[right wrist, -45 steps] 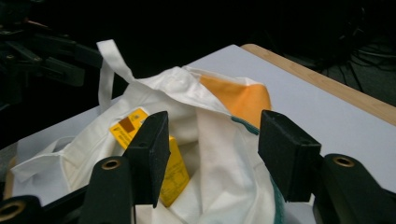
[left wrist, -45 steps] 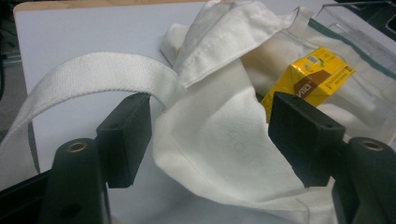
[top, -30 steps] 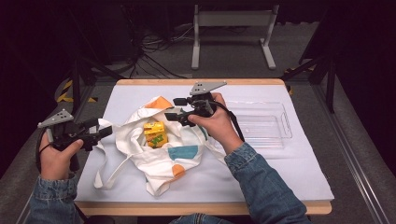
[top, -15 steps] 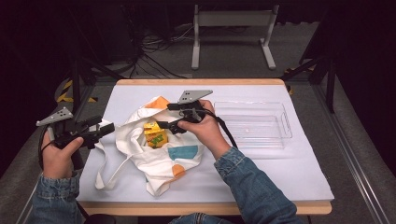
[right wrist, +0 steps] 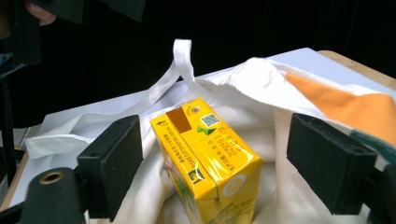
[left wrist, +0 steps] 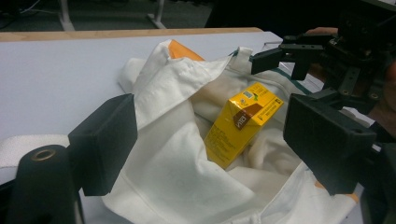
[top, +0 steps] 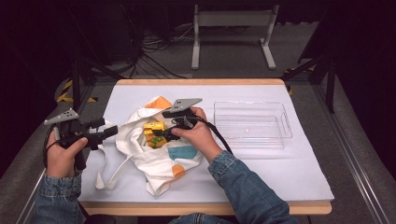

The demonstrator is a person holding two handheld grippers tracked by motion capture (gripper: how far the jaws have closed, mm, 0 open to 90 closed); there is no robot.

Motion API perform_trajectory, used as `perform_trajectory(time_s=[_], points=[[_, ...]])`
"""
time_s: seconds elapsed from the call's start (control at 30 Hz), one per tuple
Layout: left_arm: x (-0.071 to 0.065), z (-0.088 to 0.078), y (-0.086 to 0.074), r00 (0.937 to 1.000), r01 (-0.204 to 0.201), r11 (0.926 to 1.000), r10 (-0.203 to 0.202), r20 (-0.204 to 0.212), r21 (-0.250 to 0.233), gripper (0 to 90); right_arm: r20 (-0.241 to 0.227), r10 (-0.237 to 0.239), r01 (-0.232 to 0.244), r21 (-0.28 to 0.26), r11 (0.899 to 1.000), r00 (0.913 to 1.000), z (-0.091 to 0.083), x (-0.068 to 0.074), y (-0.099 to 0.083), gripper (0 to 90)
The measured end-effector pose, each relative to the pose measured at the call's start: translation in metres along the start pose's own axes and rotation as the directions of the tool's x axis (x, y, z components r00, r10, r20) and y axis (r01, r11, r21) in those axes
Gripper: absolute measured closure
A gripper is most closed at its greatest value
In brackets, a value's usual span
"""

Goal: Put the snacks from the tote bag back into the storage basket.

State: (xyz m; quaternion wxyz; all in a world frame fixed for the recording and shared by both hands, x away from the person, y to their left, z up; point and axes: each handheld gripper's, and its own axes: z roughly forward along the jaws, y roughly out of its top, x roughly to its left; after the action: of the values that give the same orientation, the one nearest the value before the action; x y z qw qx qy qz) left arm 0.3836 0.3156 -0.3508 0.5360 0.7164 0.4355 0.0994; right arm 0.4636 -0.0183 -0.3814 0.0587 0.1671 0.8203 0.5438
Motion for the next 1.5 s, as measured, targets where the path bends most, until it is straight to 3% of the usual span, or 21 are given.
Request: perform_trajectory(time_s=[0.43,0.87,1.0,1.3,1.5], points=[[0.001,0.003,-0.001,1.0000,-0.002,0.9999,0.002,0.005,0.012,18.4,-0.018,-0.003,0.004,0.039,0.999,0.9998,0.021,-0.003,-0.017,17.6],[0.000,0.006,-0.001,1.0000,-0.004,0.9998,0.004,0.003,0.018,18.1,-0.018,-0.026,0.026,0.044,0.999,0.9995,0.028,-0.004,-0.022,18.1],[0.001,0.006,-0.002,1.0000,-0.002,0.9998,0.002,0.000,0.021,18.1,-0.020,-0.045,0.046,0.057,0.997,0.9988,0.031,-0.003,-0.024,24.4],[0.001,0.010,-0.002,1.0000,-0.001,0.9996,0.001,0.003,0.029,18.0,-0.038,-0.054,0.056,0.072,0.996,0.9978,0.037,-0.004,-0.027,28.4],[0.001,0.011,-0.002,1.0000,-0.003,0.9995,0.003,0.006,0.032,17.9,-0.042,-0.092,0.095,0.074,0.993,0.9949,0.037,-0.003,-0.025,32.5]])
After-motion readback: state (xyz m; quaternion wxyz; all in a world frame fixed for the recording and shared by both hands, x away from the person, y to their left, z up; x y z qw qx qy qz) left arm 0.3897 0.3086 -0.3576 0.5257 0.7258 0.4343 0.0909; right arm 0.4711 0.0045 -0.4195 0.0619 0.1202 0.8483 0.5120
